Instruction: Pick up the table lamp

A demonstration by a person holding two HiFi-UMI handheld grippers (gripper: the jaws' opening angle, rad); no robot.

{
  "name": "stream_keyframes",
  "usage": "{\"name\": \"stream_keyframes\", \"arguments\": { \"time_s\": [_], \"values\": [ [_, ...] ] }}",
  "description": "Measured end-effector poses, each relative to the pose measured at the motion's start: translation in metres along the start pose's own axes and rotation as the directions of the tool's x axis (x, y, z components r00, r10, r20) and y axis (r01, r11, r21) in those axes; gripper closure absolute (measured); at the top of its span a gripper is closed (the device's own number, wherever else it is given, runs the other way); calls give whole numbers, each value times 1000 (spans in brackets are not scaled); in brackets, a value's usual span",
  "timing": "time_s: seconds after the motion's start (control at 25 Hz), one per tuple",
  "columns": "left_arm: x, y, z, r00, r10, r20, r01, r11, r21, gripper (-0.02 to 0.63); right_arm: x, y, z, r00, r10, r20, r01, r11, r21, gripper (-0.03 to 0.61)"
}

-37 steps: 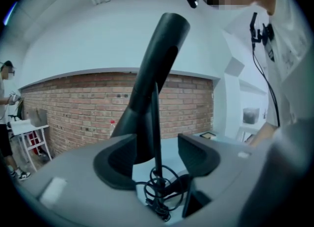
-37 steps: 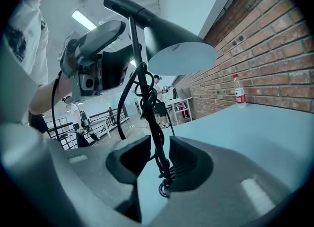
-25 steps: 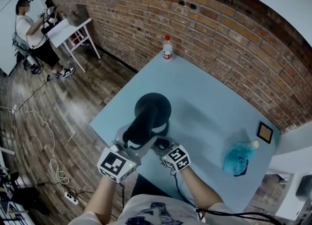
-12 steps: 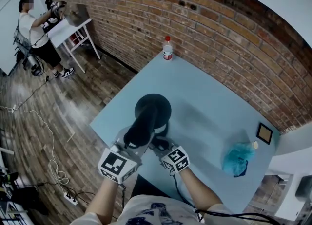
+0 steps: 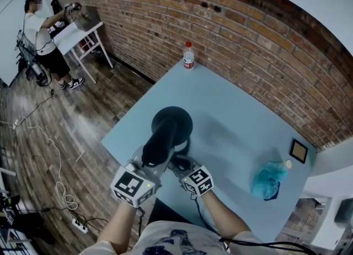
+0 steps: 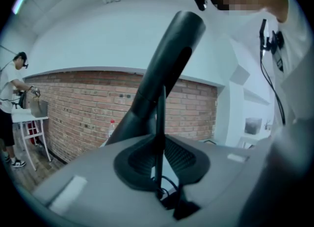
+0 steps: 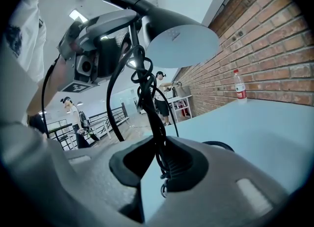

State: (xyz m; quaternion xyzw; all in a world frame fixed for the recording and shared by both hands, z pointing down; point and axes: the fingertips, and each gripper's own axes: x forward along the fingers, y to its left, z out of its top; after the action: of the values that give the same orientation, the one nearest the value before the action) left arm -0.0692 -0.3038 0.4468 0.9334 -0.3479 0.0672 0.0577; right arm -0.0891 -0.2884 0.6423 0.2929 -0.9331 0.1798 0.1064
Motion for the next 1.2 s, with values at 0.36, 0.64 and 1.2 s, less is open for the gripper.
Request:
{"name": "stream_keyframes", "arguments": {
  "time_s": [0.36, 0.64, 1.2],
  "values": [
    [1, 2, 6, 998, 20, 54, -20, 1000, 5, 571, -2, 2, 5, 1000, -11, 12, 11, 1000, 21, 522],
    [-3, -4, 10, 999, -2, 50, 2, 1000, 8, 572, -6, 13, 6, 999, -27, 26, 27, 999, 34, 523],
    [-19, -32, 42, 992, -18, 123, 12, 999, 45, 575, -35, 24, 30, 995, -72, 66, 74, 997, -18, 523]
  ]
}}
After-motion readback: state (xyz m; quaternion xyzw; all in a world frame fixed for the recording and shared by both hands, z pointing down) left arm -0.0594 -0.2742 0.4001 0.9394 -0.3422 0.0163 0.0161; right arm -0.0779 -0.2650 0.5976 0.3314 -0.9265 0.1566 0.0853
